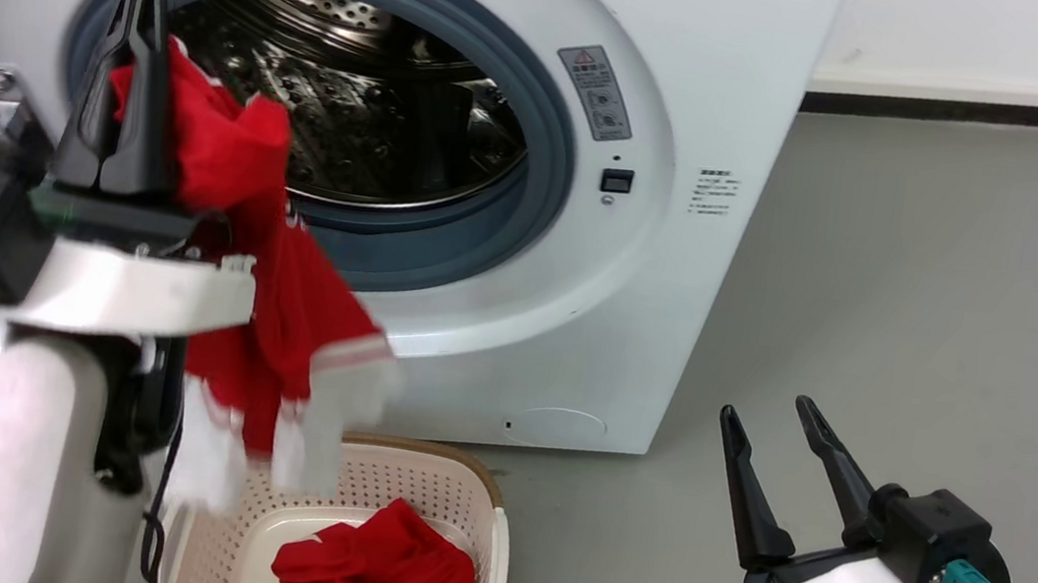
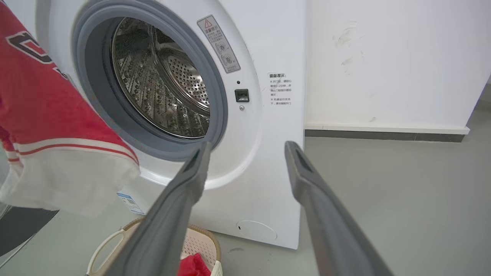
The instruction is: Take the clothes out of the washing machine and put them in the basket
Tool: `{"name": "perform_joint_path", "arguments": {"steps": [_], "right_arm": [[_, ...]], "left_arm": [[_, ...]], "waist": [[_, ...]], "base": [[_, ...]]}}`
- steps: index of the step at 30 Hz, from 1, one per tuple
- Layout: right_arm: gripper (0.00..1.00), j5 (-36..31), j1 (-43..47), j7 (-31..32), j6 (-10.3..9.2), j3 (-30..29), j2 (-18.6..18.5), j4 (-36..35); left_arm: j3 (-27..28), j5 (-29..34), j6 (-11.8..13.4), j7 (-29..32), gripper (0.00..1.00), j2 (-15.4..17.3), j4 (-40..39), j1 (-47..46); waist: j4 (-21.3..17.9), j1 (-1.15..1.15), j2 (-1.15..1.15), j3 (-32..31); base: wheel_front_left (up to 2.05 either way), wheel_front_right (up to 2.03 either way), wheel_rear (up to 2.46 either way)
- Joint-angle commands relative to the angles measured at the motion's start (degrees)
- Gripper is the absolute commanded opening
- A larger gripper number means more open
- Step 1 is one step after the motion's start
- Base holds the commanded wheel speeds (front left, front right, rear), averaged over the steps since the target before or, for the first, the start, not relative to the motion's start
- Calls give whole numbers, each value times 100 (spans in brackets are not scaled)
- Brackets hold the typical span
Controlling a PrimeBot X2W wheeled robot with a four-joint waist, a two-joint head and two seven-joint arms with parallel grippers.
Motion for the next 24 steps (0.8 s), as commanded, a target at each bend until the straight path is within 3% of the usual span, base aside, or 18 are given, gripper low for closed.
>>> {"name": "perform_joint_path", "arguments": {"steps": [1,6,13,18,24], "right_arm": [[100,-48,98,27,-2,-22,0,-55],[100,-37,117,67,-2,3,0,-119],[100,-61,-8,83,-2,60,0,-180],[100,-79,-157,77,-3,115,1,-194],[100,-136,-455,76,-2,191,1,-240]], "left_arm": [[-3,11,53,84,0,23,-366,220],[-39,11,254,339,0,-27,-924,941],[-199,-173,397,416,0,-264,-418,1908],[-308,-500,244,132,0,-563,890,2244],[-252,-781,-85,-282,0,-866,2852,1643]], "waist": [[79,1,0,-15],[212,1,0,30],[297,1,0,288],[347,1,0,673],[363,1,0,1318]], "base": [[0,0,0],[0,0,0],[0,0,0],[0,0,0],[0,0,0]]}}
